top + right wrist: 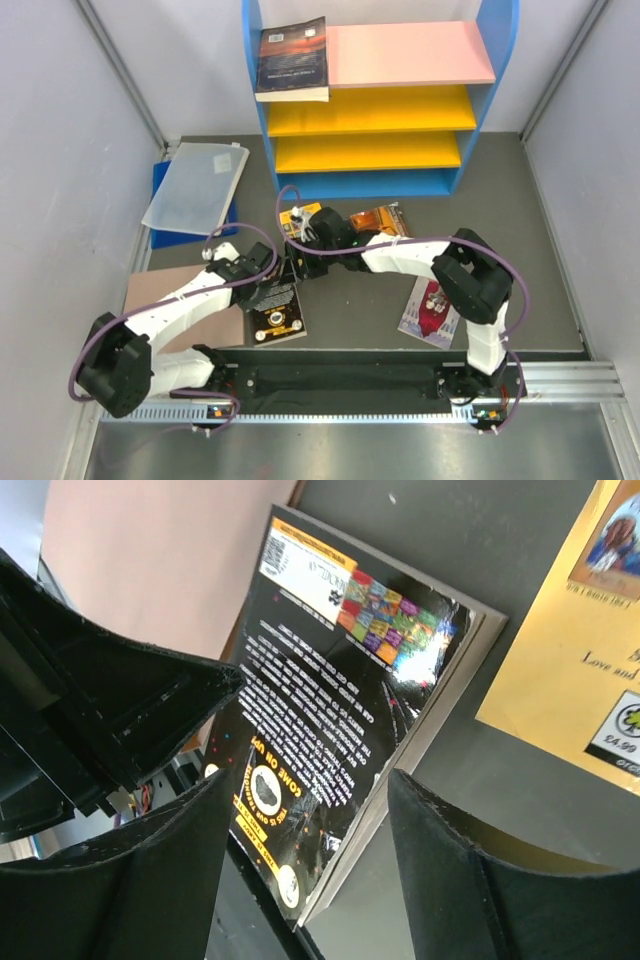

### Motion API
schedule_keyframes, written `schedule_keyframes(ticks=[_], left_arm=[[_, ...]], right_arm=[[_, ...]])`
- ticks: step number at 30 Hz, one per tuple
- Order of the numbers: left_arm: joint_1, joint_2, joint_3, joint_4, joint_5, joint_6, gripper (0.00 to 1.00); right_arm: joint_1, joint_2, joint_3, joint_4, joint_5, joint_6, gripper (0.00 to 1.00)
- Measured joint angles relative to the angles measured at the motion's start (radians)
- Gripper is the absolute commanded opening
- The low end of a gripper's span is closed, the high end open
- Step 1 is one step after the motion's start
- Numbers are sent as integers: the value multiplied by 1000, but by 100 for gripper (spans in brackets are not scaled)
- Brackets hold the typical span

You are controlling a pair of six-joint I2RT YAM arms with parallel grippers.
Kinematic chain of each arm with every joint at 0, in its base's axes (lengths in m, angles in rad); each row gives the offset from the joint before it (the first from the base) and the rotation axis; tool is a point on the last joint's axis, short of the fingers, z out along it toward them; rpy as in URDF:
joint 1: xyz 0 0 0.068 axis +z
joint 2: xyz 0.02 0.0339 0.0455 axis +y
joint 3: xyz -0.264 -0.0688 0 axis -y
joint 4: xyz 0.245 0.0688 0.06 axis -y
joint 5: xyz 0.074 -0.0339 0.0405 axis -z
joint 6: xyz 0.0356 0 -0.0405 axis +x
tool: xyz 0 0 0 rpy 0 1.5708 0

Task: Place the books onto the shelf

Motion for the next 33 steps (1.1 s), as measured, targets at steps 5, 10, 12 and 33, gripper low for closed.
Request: schedule_keyframes(ticks=[5,10,12,33], left_arm=[[2,9,-42,6,24,-22,0],[2,14,-42,10,24,-22,0],[2,14,-42,10,24,-22,0],[3,23,-40,17,25,-13,0]], right_arm=[[3,42,17,-14,-16,21,63],[4,75,31,-23,-34,35,64],[4,87,39,-26,-40,39,64],[16,117,53,164,-173,113,48]])
